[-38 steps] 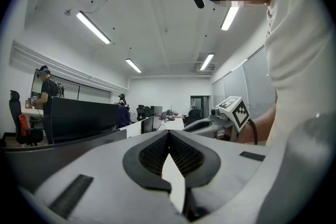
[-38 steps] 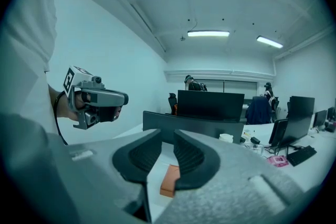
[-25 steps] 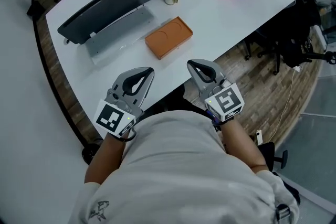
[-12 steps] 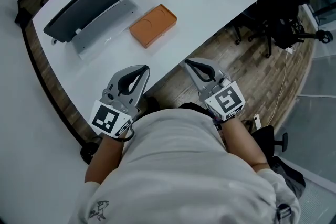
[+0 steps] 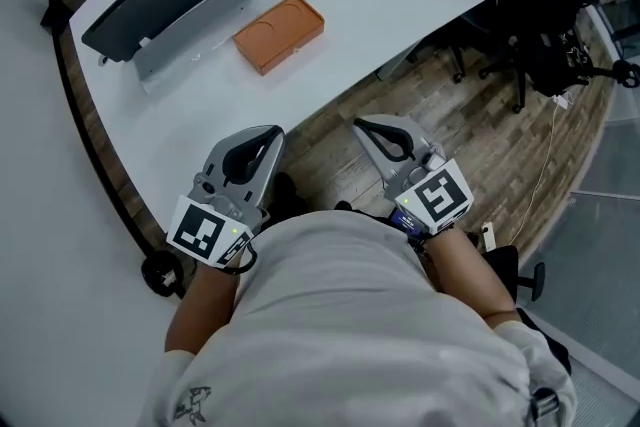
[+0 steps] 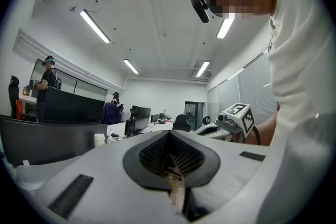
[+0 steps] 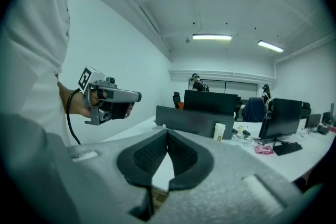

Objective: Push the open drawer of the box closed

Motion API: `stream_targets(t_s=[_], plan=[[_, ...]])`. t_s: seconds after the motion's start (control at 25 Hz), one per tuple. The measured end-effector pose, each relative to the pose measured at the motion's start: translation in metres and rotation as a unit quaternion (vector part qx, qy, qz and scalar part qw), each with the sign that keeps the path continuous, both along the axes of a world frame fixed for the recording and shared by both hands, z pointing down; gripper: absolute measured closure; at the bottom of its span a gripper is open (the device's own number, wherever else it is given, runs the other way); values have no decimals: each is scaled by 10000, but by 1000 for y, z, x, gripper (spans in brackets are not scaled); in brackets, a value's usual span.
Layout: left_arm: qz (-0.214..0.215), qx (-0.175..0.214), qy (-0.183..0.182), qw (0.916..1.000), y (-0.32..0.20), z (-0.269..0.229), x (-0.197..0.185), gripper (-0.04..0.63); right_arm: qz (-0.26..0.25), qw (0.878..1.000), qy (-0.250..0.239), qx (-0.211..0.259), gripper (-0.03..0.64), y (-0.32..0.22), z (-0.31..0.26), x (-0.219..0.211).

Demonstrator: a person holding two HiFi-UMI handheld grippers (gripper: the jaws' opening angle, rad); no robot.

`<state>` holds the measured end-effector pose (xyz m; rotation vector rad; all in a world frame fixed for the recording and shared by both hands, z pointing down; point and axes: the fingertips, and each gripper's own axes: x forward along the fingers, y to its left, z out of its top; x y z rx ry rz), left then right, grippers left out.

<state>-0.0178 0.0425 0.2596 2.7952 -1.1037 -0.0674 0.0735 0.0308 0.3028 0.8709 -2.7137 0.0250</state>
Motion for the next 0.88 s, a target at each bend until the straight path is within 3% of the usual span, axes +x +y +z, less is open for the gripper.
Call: stream_targets(t_s=[0.4,0.88], plan=[[-548,67,-80,9984,81,-11,59,597,-364,9991,-176,123,614,75,-13,74],[-857,34,2,9963,161,-3,95,597,-743,9961,-471,15,614,161,-23,100]])
